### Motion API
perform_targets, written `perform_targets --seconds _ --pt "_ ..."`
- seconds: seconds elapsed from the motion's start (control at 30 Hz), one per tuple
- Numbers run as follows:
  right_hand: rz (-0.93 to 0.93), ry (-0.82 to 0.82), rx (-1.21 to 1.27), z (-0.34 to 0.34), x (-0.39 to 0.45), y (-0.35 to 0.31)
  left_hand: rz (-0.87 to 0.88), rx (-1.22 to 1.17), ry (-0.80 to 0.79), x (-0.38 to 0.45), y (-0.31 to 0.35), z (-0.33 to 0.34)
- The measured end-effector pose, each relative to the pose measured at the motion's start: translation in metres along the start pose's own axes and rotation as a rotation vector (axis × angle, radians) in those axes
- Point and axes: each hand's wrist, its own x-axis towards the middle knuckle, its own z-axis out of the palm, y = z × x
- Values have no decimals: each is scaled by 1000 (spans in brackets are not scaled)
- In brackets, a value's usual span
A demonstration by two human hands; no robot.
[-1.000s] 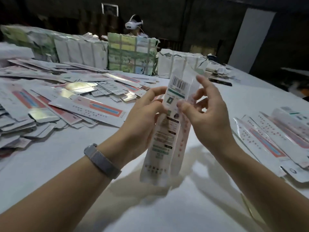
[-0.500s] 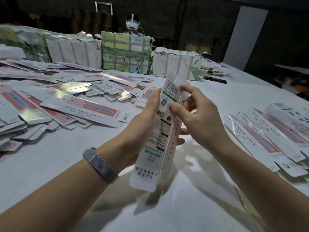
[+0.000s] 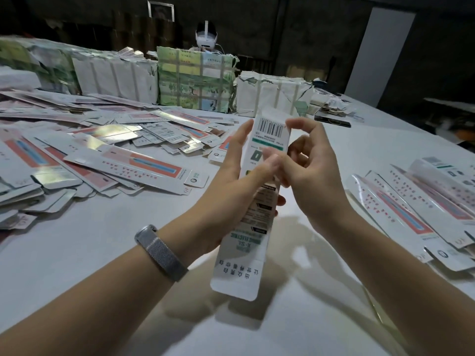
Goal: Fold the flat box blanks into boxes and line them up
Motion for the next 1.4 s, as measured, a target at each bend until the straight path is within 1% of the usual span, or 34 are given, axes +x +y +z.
perform_targets --seconds 0.1,0.2,0.33,0.4,0.53,0.73,0.9,1.0,1.1,1.2,1.27,1.4 --pt "-6 -25 52 0 0 0 31 -5 -14 4 -1 -4" --pt "8 -60 51 2 -1 -1 15 -85 -39 5 0 -5" --pt "50 -91 119 7 -4 -3 -16 -175 16 8 0 -6" --pt "81 -93 165 9 -5 -3 17 -158 46 9 -4 -7" --pt "168 -109 311 10 -5 -6 88 -162 55 10 -7 -10" --pt "252 -194 469 2 -4 -9 107 -122 -7 9 -8 -12" --pt "227 -234 455 -4 -2 -4 66 -86 -30 9 -7 -14" --pt "182 -247 470 -6 -1 -3 35 -63 -26 8 -7 -12" --pt "168 -220 510 -6 0 -1 7 -83 -27 7 -9 -8" --pt "171 -193 547 -8 1 2 -68 -126 -42 7 -11 -8" --pt "171 -184 570 -9 2 4 -75 -111 -59 7 -11 -9" --pt "211 -173 482 -8 4 2 -55 -88 -83 8 -9 -10"
